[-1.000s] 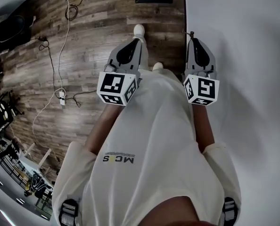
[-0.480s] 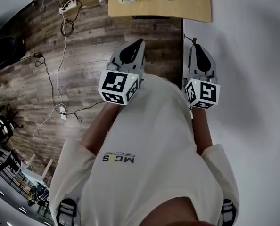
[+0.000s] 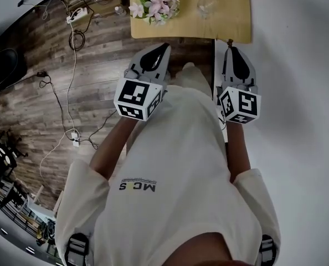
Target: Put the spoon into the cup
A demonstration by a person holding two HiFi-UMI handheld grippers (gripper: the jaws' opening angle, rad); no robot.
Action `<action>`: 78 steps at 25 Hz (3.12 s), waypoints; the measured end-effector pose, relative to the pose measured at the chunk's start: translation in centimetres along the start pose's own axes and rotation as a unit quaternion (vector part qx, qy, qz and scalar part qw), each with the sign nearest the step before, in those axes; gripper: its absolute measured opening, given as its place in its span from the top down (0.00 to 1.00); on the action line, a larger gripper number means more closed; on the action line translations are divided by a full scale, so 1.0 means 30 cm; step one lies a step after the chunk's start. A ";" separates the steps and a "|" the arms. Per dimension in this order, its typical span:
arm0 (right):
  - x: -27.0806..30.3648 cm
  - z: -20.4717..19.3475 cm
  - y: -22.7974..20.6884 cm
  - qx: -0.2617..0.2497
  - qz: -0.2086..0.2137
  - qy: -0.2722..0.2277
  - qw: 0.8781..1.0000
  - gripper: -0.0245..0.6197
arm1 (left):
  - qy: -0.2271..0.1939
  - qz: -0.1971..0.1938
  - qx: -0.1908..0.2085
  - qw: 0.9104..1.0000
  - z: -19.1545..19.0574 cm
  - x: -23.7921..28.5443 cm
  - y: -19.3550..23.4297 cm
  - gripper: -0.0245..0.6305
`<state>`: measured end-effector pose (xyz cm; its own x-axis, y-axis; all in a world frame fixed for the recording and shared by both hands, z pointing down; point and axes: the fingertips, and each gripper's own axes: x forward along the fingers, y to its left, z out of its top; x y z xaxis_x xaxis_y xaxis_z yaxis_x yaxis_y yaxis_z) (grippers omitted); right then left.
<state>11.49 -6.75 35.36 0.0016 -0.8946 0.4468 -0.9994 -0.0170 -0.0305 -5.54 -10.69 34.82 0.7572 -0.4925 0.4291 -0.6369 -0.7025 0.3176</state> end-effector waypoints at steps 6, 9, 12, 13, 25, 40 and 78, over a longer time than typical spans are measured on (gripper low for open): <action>0.125 0.052 -0.064 -0.012 0.028 -0.009 0.999 0.89 | -0.008 0.012 0.002 1.000 0.060 0.115 0.000 0.95; 0.179 0.076 -0.097 -0.017 0.042 -0.007 0.999 0.89 | -0.015 0.025 -0.005 1.000 0.102 0.156 0.010 0.94; 0.232 0.088 -0.121 -0.020 0.054 -0.006 0.998 0.89 | -0.014 0.038 -0.011 0.999 0.122 0.194 0.028 0.94; 0.250 0.086 -0.126 -0.021 0.058 -0.005 0.998 0.89 | -0.013 0.042 -0.013 0.999 0.122 0.206 0.035 0.95; 0.463 -0.011 -0.171 -0.016 0.095 0.026 0.995 0.89 | 0.029 0.080 -0.024 0.996 0.064 0.350 0.083 0.95; 0.651 -0.278 -0.184 0.007 0.125 0.089 0.988 0.89 | 0.076 0.095 -0.034 0.992 -0.062 0.451 0.091 0.94; 0.501 -0.163 -0.134 0.004 0.134 0.064 0.989 0.88 | 0.031 0.079 -0.011 0.996 0.018 0.370 0.036 0.95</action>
<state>15.34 -17.93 46.57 -0.2676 -0.8035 0.5318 -0.9632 0.2080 -0.1705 2.24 -17.20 39.46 0.6373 -0.5626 0.5266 -0.7509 -0.6070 0.2603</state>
